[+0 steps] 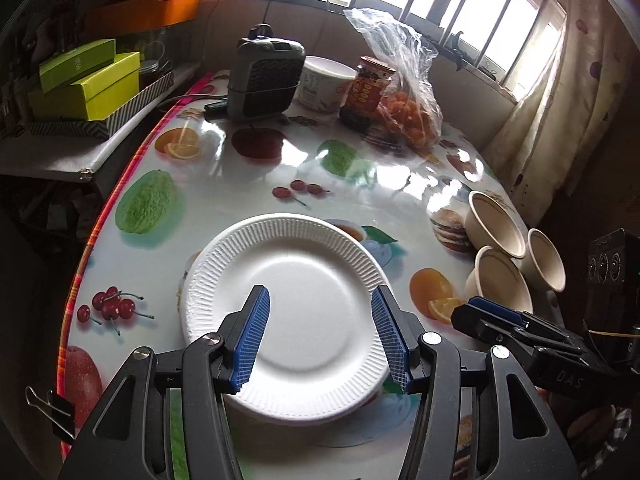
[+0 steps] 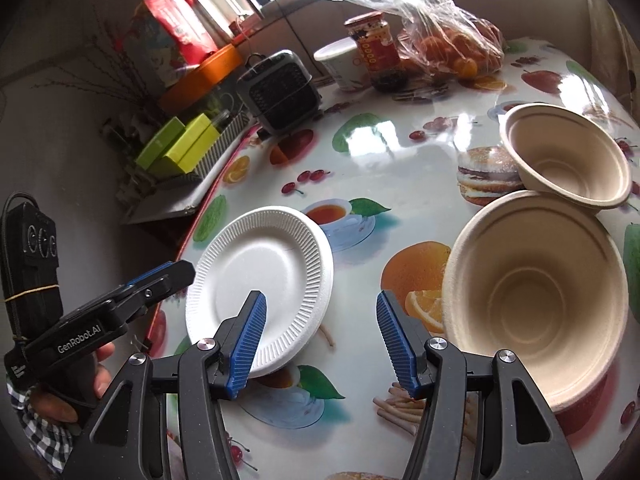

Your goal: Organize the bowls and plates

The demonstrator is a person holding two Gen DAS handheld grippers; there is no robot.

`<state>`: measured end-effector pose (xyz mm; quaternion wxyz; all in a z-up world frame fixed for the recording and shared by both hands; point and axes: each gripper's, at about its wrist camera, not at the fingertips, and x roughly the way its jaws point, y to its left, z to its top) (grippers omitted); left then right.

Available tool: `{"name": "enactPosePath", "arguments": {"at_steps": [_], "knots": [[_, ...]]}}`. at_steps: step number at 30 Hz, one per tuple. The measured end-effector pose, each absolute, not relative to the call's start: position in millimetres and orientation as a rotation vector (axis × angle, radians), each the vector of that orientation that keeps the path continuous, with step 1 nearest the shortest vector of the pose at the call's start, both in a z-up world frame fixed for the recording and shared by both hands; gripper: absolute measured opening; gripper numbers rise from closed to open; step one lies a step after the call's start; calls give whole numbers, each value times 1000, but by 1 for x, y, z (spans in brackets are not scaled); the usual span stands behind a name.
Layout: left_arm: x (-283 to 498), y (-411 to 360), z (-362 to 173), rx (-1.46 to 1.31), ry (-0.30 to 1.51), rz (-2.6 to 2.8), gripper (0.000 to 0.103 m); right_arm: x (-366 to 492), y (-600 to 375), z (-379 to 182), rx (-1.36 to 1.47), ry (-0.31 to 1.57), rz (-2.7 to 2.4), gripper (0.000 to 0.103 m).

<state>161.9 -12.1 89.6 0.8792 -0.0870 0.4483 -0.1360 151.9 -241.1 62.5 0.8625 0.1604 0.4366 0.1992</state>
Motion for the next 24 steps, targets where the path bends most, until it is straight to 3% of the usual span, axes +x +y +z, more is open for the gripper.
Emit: {"name": "enactPosePath", "arguments": {"at_steps": [11,24], "knots": [[171,-99,94,-115,954,-455,54,106,-327,90,266,748,107,58],[200,-159,78,-102,1019,-504,54,100,-403,70,315,746,-28,58]]}}
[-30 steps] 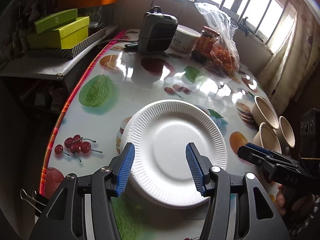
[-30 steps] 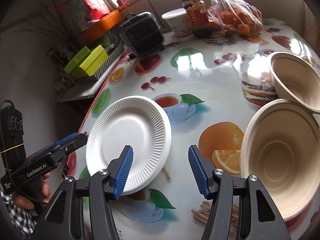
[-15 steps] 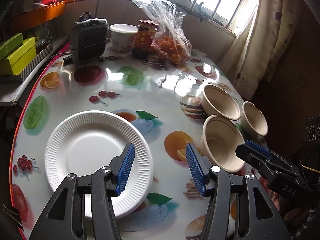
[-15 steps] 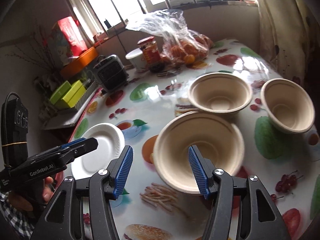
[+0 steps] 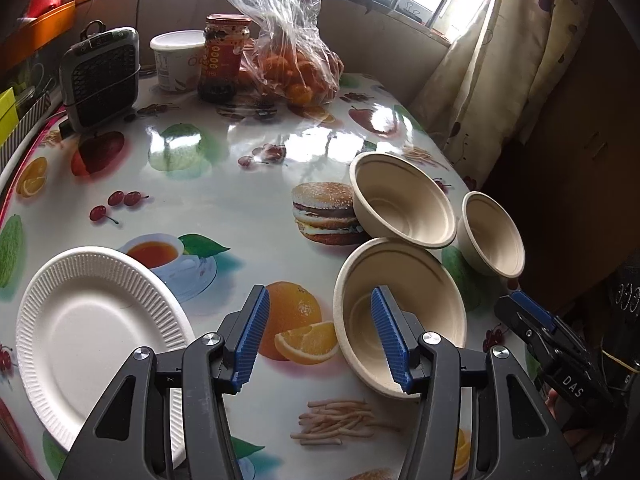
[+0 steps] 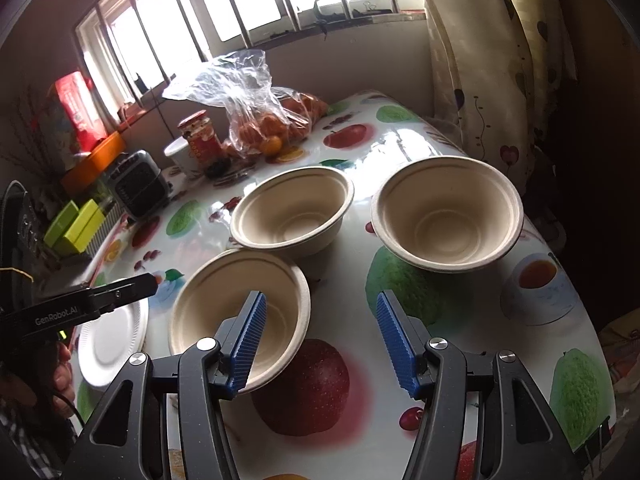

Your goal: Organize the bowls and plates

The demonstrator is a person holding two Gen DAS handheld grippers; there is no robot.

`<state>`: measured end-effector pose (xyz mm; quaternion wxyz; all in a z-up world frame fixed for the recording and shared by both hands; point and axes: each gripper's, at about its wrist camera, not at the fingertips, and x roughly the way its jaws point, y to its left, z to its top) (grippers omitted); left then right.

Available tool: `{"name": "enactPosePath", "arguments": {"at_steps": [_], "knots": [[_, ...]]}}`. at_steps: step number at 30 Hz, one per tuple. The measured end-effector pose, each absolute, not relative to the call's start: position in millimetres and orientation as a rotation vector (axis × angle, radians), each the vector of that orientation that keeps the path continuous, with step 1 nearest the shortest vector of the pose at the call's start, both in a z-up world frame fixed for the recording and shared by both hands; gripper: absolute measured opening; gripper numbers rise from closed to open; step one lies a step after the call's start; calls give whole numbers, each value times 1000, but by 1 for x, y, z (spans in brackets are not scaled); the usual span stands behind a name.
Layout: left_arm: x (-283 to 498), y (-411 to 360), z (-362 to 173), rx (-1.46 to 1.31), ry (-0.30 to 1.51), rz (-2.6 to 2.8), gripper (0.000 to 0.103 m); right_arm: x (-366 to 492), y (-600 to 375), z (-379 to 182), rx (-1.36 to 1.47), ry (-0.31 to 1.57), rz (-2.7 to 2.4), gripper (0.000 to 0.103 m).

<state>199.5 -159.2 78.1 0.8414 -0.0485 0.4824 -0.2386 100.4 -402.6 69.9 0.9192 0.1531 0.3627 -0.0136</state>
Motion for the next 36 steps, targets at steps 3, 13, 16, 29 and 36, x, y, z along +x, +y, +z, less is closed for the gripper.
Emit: {"name": "enactPosePath", "arguments": {"at_steps": [3,13,16,29,36], "knots": [[203,-166,73,-106,1027,-511,54,104,-404,61,316,759,3,58],[202,-182,58,-114,1083,-567,54,119,-402,43,367,803,115,46],[200,-187,57,-115,1090,-586,54,120,-402,40,384,814,148,39],[182,-209,52,-81,1122,-660,54,103,-412,40,410,819,155,29],[169,-219,50,-56,1133,-696,54,86,-420,43,401,817,126,29]]}}
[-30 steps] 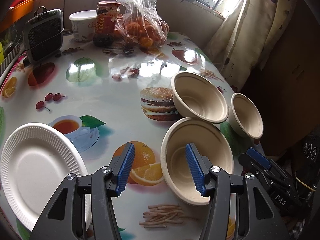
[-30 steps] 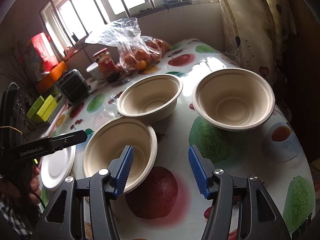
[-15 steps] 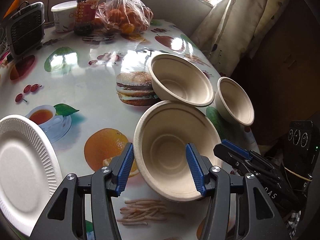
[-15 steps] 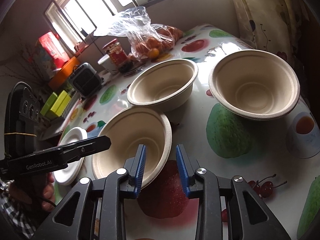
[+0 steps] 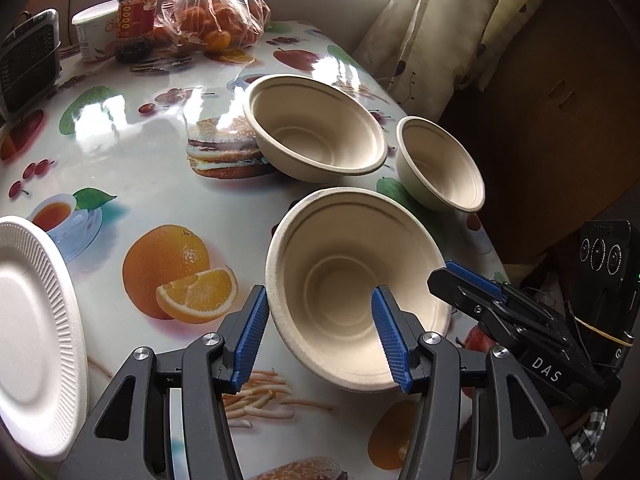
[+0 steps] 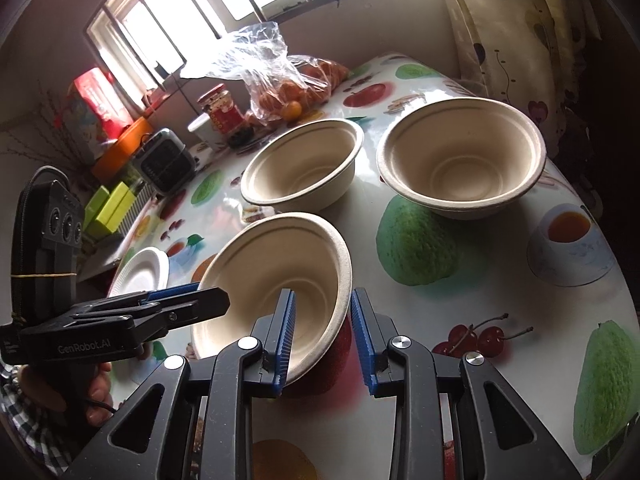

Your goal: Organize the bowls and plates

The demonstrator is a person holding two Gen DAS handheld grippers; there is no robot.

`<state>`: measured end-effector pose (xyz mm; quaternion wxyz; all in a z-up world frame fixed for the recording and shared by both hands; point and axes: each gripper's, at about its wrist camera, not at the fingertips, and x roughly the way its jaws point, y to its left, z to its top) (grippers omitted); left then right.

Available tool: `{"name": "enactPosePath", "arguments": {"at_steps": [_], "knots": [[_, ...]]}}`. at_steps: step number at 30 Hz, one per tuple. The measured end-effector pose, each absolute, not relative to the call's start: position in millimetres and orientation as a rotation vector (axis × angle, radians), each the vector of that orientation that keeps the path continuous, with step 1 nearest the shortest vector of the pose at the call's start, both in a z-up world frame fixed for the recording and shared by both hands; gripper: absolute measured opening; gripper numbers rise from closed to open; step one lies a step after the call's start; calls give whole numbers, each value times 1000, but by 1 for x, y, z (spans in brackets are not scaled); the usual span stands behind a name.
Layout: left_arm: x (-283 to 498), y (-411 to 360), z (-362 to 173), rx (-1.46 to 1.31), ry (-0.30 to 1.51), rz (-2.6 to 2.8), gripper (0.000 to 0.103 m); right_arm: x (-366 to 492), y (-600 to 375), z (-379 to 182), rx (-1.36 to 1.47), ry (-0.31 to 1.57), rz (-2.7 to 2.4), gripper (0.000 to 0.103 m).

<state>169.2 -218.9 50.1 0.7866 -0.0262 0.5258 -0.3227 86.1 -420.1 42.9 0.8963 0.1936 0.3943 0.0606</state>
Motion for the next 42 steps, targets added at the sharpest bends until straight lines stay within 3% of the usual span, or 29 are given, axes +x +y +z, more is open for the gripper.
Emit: {"name": "enactPosePath", "arguments": {"at_steps": [17,22,33,42], "knots": [[156,-225,54,-33,1124,-713,54,69,-433,44,409,808,77,29],[160,-216,66,-26,1086,-697,54,67,-443,61,383,766,50,38],[223,-206,99,-63,1000,-581,54,115,-463,114,256,692,45,43],[270,-218,92,-115,1013,-558,54,170,-469,110,288,766,107,43]]}}
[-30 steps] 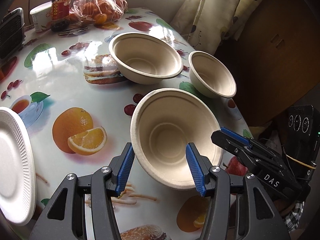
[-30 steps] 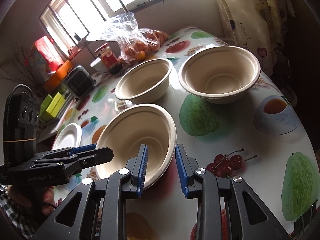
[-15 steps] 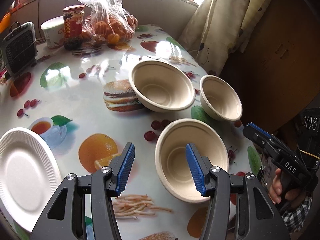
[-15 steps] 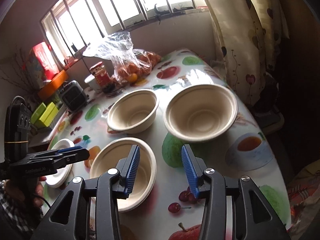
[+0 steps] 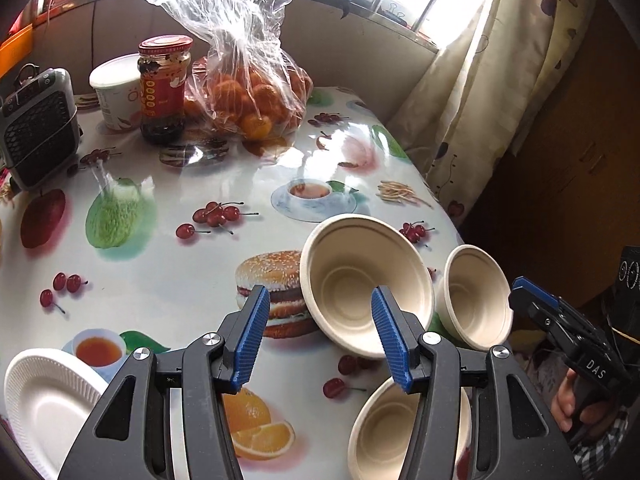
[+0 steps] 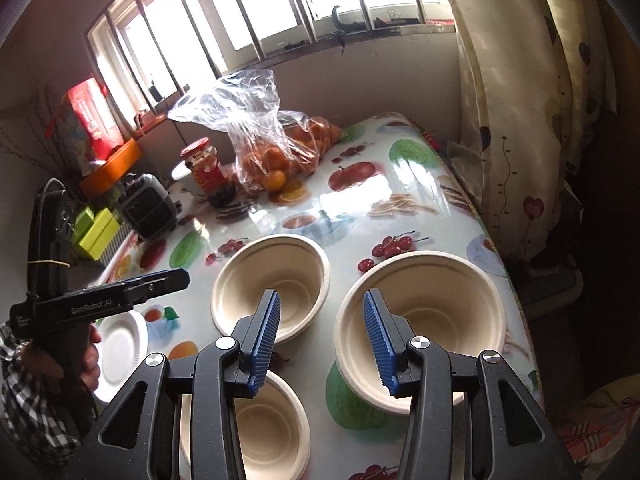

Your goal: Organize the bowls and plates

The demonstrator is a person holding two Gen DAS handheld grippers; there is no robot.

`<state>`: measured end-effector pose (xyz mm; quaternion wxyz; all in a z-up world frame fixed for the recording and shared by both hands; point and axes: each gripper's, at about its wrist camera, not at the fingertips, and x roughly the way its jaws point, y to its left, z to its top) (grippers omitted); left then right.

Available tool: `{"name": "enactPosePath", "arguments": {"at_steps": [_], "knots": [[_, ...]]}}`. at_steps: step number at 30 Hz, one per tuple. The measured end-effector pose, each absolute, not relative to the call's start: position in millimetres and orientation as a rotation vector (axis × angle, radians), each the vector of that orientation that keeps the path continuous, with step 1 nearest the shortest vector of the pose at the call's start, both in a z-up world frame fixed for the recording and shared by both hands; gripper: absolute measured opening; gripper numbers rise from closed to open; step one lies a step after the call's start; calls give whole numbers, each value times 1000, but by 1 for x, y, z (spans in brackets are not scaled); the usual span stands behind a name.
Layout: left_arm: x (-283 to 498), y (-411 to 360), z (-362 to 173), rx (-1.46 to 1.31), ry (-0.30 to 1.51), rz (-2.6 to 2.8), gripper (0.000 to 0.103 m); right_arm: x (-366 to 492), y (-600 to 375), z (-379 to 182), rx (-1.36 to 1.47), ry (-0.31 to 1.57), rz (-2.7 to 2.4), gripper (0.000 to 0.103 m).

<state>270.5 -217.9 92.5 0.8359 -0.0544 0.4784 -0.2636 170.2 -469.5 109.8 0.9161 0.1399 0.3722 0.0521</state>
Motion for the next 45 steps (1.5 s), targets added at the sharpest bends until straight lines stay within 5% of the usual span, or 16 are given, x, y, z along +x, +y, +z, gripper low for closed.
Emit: {"name": "enactPosePath", "arguments": {"at_steps": [10,14,30,45], "knots": [[284,-230,87,-110,1009,-561,49,213,-460,91,268,845,148,31],[289,-230,78,-122,1037,-558,39,222,-457,83,262,868,155,26],[294,-234,56,-141,1104,-560,18,231,-453,58,268,939,169,26],[293,-233,55,-144,1104,-558,12,230,-455,53,292,951,165,15]]}}
